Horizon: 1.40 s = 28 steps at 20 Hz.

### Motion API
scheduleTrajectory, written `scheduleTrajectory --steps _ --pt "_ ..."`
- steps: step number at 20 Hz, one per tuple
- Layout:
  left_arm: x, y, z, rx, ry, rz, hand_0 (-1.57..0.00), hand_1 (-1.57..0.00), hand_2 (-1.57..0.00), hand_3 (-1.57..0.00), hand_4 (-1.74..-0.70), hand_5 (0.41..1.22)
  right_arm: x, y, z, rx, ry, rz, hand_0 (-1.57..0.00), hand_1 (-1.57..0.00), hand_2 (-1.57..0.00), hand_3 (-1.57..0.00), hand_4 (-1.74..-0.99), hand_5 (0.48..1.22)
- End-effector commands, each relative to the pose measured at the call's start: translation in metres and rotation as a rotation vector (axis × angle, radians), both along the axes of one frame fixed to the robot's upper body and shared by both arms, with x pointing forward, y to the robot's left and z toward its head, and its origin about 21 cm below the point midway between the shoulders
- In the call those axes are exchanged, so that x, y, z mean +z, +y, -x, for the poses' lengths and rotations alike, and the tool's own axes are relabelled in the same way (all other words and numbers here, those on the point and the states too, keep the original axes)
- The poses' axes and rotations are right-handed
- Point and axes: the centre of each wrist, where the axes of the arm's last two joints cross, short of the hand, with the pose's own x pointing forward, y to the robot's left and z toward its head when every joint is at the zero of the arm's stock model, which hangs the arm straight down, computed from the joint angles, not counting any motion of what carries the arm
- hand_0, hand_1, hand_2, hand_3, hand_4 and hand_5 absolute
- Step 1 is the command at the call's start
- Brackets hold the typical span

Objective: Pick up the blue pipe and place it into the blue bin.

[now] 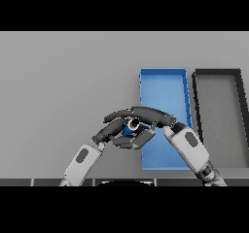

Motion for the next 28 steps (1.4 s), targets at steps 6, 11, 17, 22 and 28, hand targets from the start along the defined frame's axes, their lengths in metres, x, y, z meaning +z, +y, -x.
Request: scheduleTrajectory --steps 6,11,17,22,28 --pt "0.005 -0.004 0.0 -0.004 -0.007 0.019 -1.57 -1.57 -1.56 -1.31 -1.69 1.221 -0.003 0.011 0.0 0.038 0.044 -0.075 -1.26 -1.27 -1.27 -1.14 -1.495 0.781" --pt "0.003 -0.005 -0.001 -0.003 -0.034 0.028 -1.57 -1.57 -1.55 -1.4 -1.73 1.221 -0.008 0.011 0.009 0.057 -0.021 -0.104 -1.47 -1.47 -1.47 -1.43 -1.481 1.077" --pt "0.004 -0.003 -0.001 0.008 -0.04 0.037 -1.57 -1.57 -1.56 -1.43 -1.73 1.221 -0.009 0.012 0.012 0.027 0.086 -0.132 -1.54 -1.55 -1.55 -1.53 -1.494 1.183" --pt "0.005 0.006 -0.001 -0.019 -0.091 -0.009 -0.75 -0.7 -0.68 -0.54 -1.32 1.221 -0.004 0.014 0.009 -0.002 0.083 -0.136 -1.56 -1.56 -1.56 -1.56 -1.497 1.209" --pt "-0.002 0.008 -0.007 -0.025 -0.009 -0.128 -0.2 -0.18 -0.18 -0.14 -1.03 0.848 -0.008 0.013 0.011 0.0 0.061 -0.178 -1.57 -1.57 -1.57 -1.57 -1.499 1.218"
